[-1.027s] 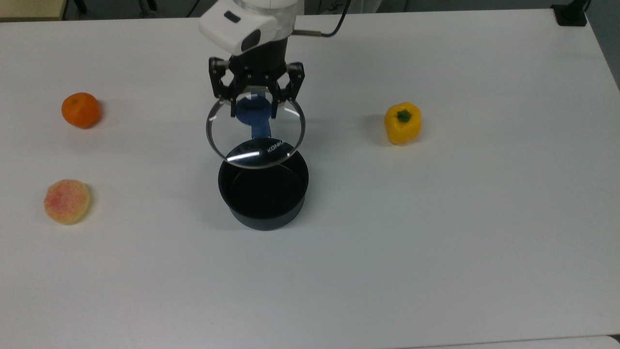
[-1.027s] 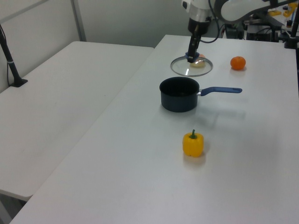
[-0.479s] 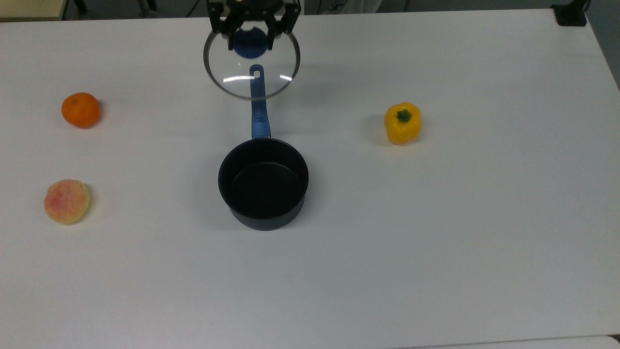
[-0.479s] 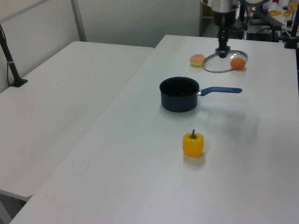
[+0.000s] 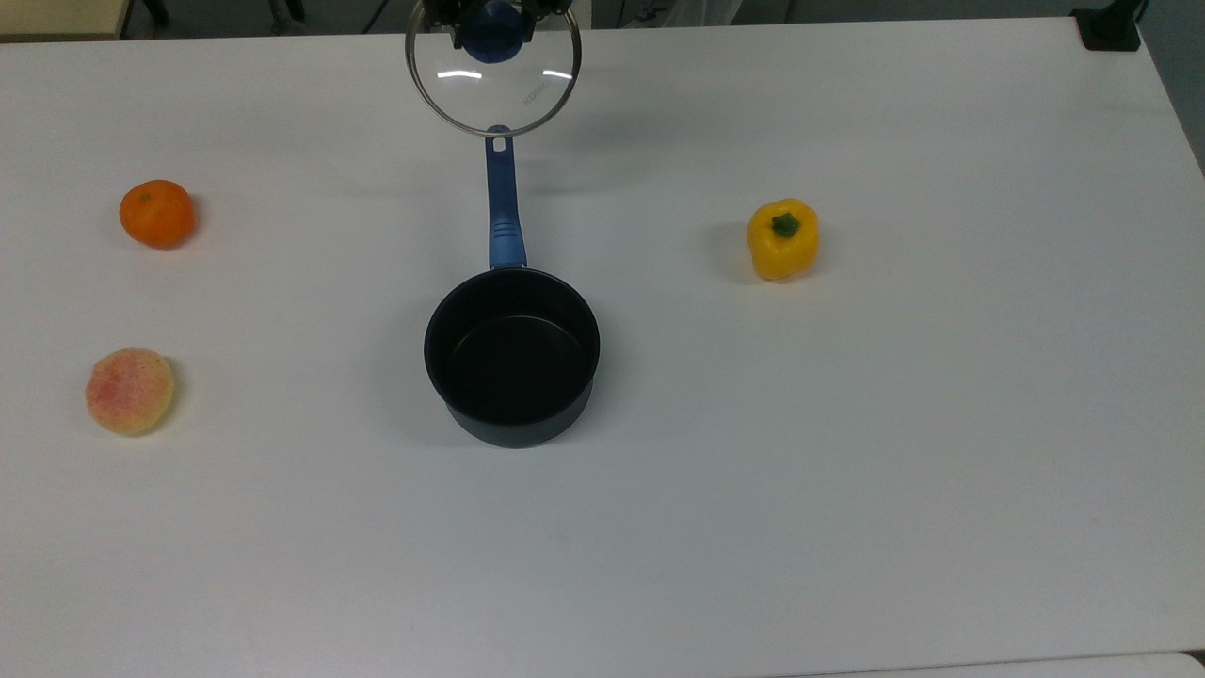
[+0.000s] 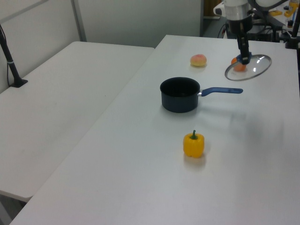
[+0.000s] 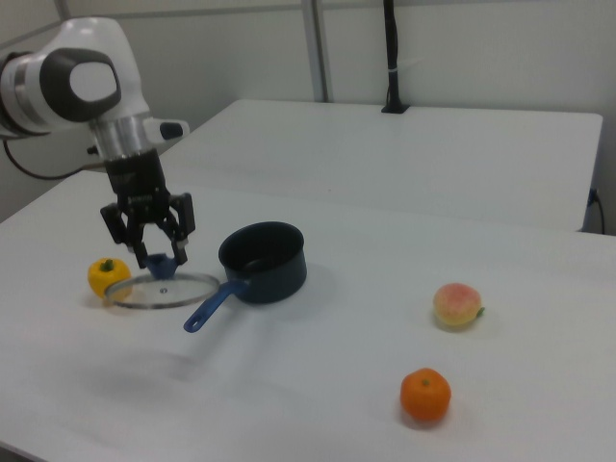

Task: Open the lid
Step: 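Lift the glass lid off the saucepan and carry it beyond the handle, then lower the glass lid onto the table beside the saucepan handle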

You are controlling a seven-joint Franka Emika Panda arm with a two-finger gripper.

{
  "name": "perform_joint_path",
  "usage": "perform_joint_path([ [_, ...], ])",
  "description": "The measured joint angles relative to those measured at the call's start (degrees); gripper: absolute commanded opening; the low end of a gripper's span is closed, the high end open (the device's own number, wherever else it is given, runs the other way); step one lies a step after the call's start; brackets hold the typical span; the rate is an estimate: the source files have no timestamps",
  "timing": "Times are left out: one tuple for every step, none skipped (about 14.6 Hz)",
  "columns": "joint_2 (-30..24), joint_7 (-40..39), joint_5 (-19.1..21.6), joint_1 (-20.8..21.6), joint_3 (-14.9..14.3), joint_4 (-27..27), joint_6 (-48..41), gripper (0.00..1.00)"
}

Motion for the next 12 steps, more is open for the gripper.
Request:
perform_joint_path([
  [-0.3,-0.3,0.0,0.0,0.0,-1.5,-0.1,0.14],
  [-0.9,-1.0,0.0,0.0,0.0,-3.8,-0.2,0.14],
  [-1.2,-1.3,0.0,0.0,0.0,-5.3,-0.2,0.14],
  [-1.5,-1.7,0.0,0.0,0.0,-6.9,-0.2,0.14],
  [-2.3,-2.5,0.0,0.0,0.0,-9.4,-0.2,0.15],
  [-3.0,-3.9,0.0,-0.1,0.0,-10.9,-0.4,0.15],
  [-3.7,-5.7,0.0,-0.3,0.0,-12.1,-1.2,0.15],
  [-4.8,-8.0,0.0,-1.1,0.0,-13.4,-2.3,0.15],
  [-5.4,-9.0,0.0,-1.7,0.0,-14.1,-2.6,0.15],
  [-5.9,-9.8,0.0,-2.5,-0.1,-15.3,-2.6,0.15],
  [-5.9,-10.0,0.0,-2.9,-0.1,-16.2,-1.8,0.15],
  [-5.9,-10.0,0.0,-3.2,-0.2,-17.5,0.1,0.15],
])
